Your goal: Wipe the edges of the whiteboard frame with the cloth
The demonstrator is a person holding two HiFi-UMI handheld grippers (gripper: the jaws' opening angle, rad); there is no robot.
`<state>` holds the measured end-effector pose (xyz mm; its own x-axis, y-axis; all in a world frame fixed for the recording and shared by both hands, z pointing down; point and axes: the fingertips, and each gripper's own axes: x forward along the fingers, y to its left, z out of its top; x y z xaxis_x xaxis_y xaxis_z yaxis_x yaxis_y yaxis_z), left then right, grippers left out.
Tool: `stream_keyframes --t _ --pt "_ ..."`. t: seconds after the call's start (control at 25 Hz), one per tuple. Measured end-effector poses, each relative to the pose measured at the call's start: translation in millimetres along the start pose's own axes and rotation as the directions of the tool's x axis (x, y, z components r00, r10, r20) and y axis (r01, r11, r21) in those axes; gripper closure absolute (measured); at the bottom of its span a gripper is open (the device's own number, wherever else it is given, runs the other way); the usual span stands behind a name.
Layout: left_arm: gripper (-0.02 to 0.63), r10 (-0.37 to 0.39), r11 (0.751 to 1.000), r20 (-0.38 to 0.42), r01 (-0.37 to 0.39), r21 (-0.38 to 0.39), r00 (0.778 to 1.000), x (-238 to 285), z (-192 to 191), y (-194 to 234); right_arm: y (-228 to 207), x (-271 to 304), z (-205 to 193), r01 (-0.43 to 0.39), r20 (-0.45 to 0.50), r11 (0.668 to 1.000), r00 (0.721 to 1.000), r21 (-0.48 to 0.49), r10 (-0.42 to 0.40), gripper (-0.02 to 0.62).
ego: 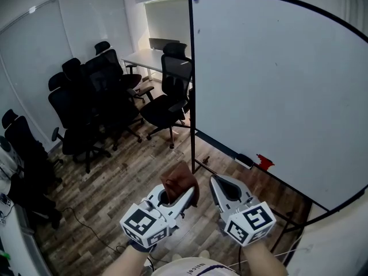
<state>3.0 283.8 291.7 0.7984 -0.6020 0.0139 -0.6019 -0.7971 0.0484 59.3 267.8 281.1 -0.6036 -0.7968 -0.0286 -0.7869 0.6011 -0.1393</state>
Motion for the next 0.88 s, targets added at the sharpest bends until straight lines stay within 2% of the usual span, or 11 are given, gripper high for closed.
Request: stream_keyframes --t 0.52,0.88 --pt "0.541 0.042 0.999 -0.023 -0.042 0.0 0.999 39.9 -12.4 -1.0 -36.4 -5.5 -2.3 -0.035 0.012 0.999 0.999 0.001 0.035 0.594" --pt "0.541 0.045 0.999 -0.026 -0.045 0.003 0.999 72.4 -15.1 27.6 -63.0 21.3 6.1 -0.028 0.024 1.0 0.999 0.001 0.028 0.594"
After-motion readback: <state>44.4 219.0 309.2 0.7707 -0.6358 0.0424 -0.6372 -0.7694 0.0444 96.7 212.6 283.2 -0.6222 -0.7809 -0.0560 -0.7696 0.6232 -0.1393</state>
